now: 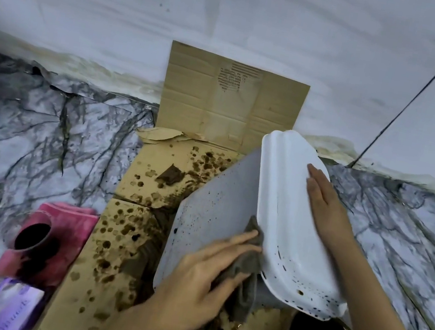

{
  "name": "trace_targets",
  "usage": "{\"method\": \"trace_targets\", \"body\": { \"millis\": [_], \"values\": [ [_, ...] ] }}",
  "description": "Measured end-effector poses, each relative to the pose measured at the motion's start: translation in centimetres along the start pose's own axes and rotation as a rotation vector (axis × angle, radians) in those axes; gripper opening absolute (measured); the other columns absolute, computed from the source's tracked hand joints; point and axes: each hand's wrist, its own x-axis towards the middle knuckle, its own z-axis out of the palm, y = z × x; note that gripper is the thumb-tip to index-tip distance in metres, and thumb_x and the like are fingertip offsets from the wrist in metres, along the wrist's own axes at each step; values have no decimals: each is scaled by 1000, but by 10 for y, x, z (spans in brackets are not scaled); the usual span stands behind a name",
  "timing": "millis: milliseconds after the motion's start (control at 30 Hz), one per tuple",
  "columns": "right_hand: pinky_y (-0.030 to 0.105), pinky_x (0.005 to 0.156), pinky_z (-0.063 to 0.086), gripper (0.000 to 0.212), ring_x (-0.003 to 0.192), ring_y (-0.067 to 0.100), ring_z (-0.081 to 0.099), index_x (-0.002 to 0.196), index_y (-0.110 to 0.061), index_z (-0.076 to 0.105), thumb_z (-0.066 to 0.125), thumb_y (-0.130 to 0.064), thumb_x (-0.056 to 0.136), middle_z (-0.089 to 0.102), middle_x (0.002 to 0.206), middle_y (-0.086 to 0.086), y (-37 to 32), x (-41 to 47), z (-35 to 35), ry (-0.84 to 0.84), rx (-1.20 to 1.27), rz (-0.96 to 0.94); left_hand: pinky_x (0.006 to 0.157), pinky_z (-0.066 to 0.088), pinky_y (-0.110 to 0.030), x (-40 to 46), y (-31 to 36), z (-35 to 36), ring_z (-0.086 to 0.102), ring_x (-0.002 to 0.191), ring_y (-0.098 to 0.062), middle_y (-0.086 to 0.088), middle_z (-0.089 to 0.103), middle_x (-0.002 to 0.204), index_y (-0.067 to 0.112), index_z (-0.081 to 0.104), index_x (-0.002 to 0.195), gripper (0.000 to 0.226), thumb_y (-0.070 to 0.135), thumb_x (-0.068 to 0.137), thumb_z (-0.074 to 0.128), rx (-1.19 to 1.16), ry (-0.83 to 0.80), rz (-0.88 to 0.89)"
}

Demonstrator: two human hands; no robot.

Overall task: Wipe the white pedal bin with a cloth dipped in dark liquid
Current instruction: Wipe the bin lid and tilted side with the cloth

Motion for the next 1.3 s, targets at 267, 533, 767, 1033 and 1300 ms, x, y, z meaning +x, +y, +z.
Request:
{"method": "trace_targets", "body": {
  "millis": [267,533,767,1033,1300],
  "values": [
    [43,118,16,44,144,14,20,144,-35,34,30,-42,101,26,155,-9,-13,2,5,0,-31,-13,107,34,-21,125,-41,-17,50,125,-19,-8,51,138,3,55,130,35,7,95,53,148,129,-200],
    [39,119,14,45,144,16,20,145,-31,35,30,-41,101,28,155,-5,-14,4,10,7,-65,-57,99,41,-14,31,-9,-14,54,117,-1,2,59,124,8,61,122,32,7,90,56,100,93,12],
    [50,116,19,44,145,14,18,144,-33,35,29,-40,101,27,155,-8,-35,0,19,17,-104,-61,101,46,-28,42,-10,-35,52,120,-10,7,64,118,17,62,117,32,9,88,53,274,26,219],
    [54,114,16,45,145,10,13,145,-39,28,24,-44,101,20,156,-14,-43,2,21,-20,-155,-3,87,35,-16,138,-45,-53,56,106,-22,-5,64,110,4,62,114,22,6,93,55,372,46,16],
    [36,118,13,44,144,8,16,144,-39,31,26,-45,100,26,154,-13,-17,-1,11,3,-98,-48,108,38,-29,33,-7,-27,47,125,-12,5,60,118,13,57,116,26,10,93,47,250,-190,306]
  ]
}}
